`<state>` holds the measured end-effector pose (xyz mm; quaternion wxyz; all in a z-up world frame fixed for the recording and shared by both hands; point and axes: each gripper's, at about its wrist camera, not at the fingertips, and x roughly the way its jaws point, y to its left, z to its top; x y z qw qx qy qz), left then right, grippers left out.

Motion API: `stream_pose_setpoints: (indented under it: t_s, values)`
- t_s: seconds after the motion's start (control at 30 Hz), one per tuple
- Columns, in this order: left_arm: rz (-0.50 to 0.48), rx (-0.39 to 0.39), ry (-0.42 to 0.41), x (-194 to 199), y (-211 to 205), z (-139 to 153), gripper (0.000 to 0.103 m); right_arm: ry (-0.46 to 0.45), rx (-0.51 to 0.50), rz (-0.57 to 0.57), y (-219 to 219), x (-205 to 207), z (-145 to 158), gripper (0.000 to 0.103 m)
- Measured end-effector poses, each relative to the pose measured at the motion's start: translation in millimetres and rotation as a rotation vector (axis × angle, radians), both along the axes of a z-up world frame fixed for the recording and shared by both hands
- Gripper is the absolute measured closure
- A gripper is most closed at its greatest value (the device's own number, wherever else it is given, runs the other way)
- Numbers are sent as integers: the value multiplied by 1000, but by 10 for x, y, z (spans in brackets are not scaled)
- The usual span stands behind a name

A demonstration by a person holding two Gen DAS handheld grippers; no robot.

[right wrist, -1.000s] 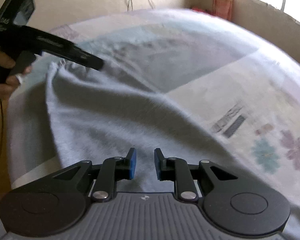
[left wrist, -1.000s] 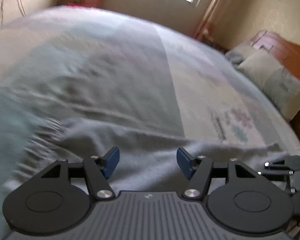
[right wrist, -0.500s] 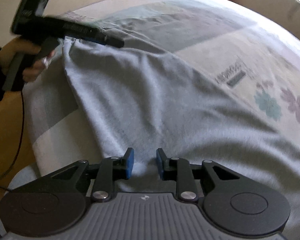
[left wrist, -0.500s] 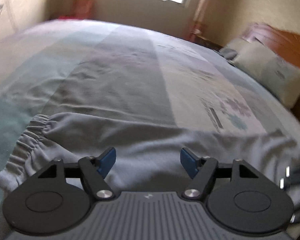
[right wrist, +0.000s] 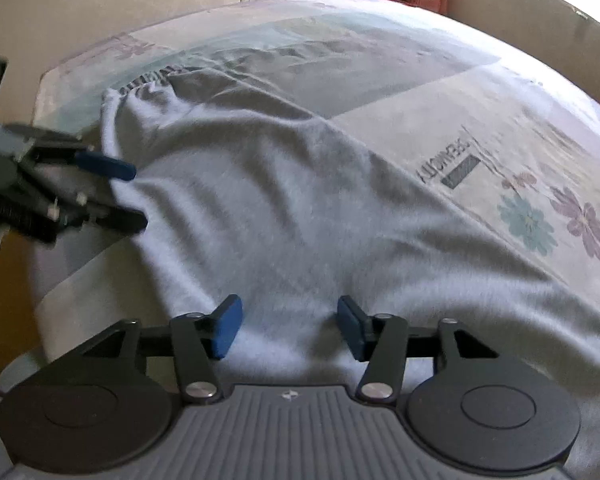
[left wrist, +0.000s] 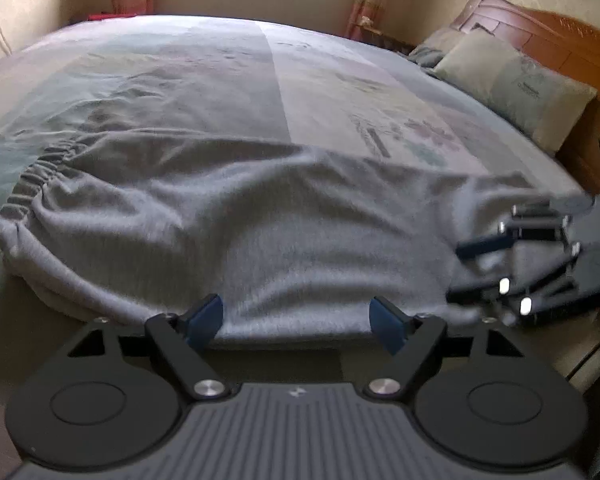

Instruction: Fold clothes

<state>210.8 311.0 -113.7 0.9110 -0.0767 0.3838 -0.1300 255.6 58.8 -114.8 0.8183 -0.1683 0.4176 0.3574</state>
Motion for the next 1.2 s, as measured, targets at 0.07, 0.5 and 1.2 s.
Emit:
stream_pose_setpoints:
  t_s: [0.07, 0.5, 1.2]
  values:
    - [24, -13, -16, 77, 41, 16, 23, -9, 6, 3, 46, 28, 83, 43]
    - [79, -136, 36, -231, 383, 113, 13, -92, 122, 277, 1198, 723, 338, 43]
    - [241, -81, -32, 176, 613, -82, 13, -75, -3, 240, 559, 305, -13, 39]
